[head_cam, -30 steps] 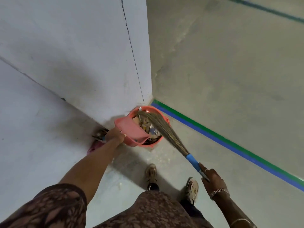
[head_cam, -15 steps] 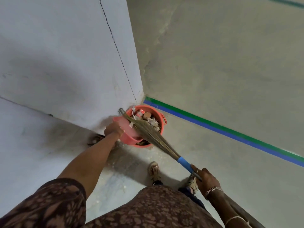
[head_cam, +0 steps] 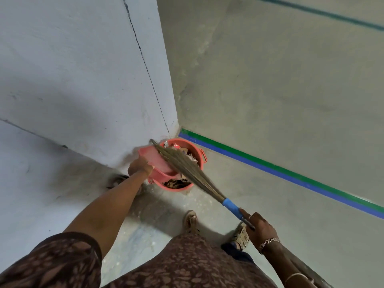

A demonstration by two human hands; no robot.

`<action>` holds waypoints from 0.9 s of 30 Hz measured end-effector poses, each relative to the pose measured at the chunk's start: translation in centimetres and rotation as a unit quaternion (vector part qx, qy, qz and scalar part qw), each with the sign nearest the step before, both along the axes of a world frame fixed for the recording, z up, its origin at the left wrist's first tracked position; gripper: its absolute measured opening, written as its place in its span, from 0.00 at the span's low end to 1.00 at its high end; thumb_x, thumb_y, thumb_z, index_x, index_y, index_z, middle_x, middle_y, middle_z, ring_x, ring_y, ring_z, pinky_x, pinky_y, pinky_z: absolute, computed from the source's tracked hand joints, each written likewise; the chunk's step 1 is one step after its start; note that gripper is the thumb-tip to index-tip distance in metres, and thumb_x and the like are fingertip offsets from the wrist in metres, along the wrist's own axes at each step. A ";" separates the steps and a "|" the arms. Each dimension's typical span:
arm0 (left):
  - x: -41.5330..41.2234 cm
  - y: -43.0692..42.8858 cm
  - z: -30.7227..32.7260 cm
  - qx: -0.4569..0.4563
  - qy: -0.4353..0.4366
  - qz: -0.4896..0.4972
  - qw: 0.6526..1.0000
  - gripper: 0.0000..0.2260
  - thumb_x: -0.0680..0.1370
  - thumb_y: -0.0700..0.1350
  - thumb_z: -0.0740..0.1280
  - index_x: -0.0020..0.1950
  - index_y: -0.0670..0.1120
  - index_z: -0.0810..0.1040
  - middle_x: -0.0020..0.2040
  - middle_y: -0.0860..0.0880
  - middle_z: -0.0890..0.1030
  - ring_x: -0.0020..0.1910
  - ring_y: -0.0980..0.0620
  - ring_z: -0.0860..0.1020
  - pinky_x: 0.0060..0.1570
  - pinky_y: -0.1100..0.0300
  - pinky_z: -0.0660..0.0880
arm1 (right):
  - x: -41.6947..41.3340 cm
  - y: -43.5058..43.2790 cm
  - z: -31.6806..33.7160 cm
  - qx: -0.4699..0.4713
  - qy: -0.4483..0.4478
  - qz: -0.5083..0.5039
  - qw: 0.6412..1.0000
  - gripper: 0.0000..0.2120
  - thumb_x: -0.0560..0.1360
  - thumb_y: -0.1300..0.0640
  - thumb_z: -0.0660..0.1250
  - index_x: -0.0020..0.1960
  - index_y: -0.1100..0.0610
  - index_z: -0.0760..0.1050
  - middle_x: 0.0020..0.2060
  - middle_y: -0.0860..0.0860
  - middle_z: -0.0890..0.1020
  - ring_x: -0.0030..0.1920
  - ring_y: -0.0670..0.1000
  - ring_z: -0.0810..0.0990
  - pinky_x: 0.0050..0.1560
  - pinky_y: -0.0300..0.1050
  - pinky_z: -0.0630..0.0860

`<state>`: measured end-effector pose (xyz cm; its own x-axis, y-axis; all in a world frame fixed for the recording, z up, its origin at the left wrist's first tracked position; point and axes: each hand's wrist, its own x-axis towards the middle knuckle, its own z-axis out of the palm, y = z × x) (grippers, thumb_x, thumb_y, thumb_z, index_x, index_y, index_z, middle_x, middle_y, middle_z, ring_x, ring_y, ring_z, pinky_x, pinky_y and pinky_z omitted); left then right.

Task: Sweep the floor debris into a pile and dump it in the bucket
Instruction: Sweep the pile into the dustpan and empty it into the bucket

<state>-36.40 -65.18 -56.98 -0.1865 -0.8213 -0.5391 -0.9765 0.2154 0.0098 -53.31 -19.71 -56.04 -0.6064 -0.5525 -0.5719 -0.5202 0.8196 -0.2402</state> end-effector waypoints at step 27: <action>4.1 2.7 2.7 -0.059 0.111 0.080 0.989 0.17 0.75 0.56 0.72 0.59 0.49 0.81 0.55 0.44 0.83 0.53 0.39 0.82 0.51 0.49 0.80 | -3.9 3.4 3.5 -0.008 -0.035 -0.073 0.997 0.19 0.73 0.53 0.72 0.63 0.43 0.78 0.37 0.41 0.75 0.43 0.50 0.78 0.41 0.43 0.72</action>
